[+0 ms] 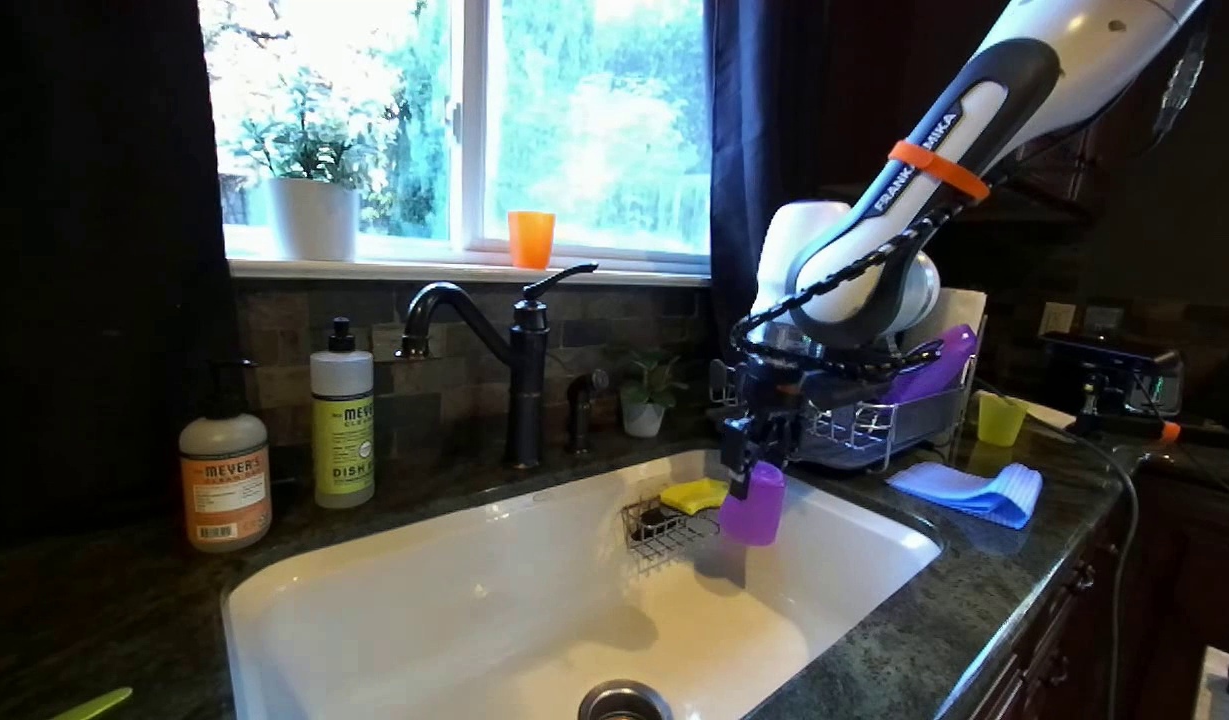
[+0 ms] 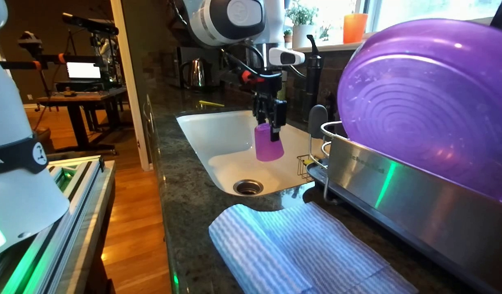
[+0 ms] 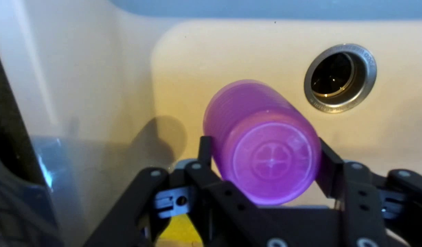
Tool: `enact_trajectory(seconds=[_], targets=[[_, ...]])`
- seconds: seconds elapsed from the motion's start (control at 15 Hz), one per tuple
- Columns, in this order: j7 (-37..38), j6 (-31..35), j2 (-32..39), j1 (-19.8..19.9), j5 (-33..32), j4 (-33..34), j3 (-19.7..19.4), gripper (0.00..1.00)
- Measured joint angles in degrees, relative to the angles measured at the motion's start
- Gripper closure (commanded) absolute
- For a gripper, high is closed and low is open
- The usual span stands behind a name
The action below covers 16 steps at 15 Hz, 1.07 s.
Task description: Put the purple cup on the drying rack
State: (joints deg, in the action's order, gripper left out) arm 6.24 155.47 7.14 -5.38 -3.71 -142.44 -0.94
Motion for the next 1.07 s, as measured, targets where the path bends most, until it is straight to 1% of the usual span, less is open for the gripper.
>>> enact_trajectory(seconds=[0.2,0.47,0.67,0.73,0.87,0.93,1.07], targets=[[-1.4,-5.22,-6.16,0.59,1.07,0.05,0.66,0.55],[-4.51,-16.84,-15.46,1.36,1.98,-0.02,0.72,0.55],[-8.48,-24.71,-22.52,2.94,3.25,-0.12,-0.68,0.55],[-9.38,-25.24,-24.62,3.48,3.43,-0.32,-1.3,0.3],[-9.71,-25.26,-26.21,4.06,3.42,-0.42,-1.48,0.3],[-9.7,-25.26,-25.96,4.05,3.42,-0.42,-1.28,0.55],[-9.67,-25.26,-25.14,4.08,3.42,-0.26,-1.0,0.55]])
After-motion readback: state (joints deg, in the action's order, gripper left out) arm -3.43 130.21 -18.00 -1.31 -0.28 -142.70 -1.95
